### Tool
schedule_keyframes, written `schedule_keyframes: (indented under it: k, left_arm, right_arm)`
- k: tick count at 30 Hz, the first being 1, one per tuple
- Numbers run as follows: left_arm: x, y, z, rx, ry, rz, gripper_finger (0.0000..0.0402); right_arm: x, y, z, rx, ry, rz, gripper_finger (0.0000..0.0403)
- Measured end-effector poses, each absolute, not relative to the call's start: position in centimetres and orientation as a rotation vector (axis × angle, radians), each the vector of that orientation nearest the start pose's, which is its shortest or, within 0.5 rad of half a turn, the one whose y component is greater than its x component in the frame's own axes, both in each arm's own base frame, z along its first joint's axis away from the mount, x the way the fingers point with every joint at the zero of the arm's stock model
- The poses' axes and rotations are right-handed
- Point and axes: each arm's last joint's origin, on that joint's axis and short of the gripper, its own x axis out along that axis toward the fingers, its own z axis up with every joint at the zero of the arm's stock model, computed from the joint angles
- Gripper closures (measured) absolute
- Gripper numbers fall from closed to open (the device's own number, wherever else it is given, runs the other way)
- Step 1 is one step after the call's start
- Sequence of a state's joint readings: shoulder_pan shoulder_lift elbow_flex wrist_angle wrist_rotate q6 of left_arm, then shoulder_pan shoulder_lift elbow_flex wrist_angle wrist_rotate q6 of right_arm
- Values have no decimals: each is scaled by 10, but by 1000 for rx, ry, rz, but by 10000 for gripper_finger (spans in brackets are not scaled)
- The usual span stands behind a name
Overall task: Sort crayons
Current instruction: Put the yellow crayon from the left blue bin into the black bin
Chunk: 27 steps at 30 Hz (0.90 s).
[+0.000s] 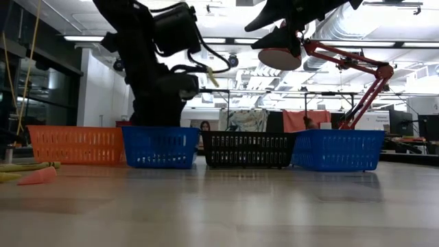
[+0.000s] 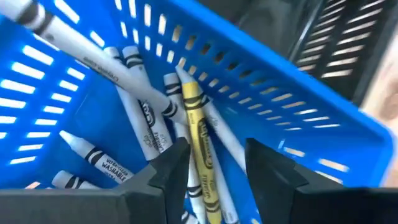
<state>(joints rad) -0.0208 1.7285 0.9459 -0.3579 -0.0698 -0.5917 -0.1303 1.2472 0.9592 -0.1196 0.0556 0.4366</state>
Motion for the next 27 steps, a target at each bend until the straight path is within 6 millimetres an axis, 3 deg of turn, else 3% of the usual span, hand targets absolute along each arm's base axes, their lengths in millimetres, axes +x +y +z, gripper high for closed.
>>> schedule_keyframes:
  k: [7, 14, 18, 21, 27]
  left_arm:
    - [322, -4, 138, -450, 1086, 411, 281]
    - [321, -2, 136, -428, 1087, 449, 387]
    - [318, -2, 140, -427, 1085, 450, 390]
    - [314, -2, 149, -432, 1075, 443, 397]
    - [304, -1, 188, -409, 974, 387, 398]
  right_arm:
    - [274, -38, 303, 452, 365, -272, 195]
    - [274, -38, 303, 452, 364, -273, 195]
    - [274, -38, 303, 452, 364, -273, 195]
    - [274, -38, 303, 451, 364, -275, 195]
    - [274, -38, 303, 451, 364, -275, 195]
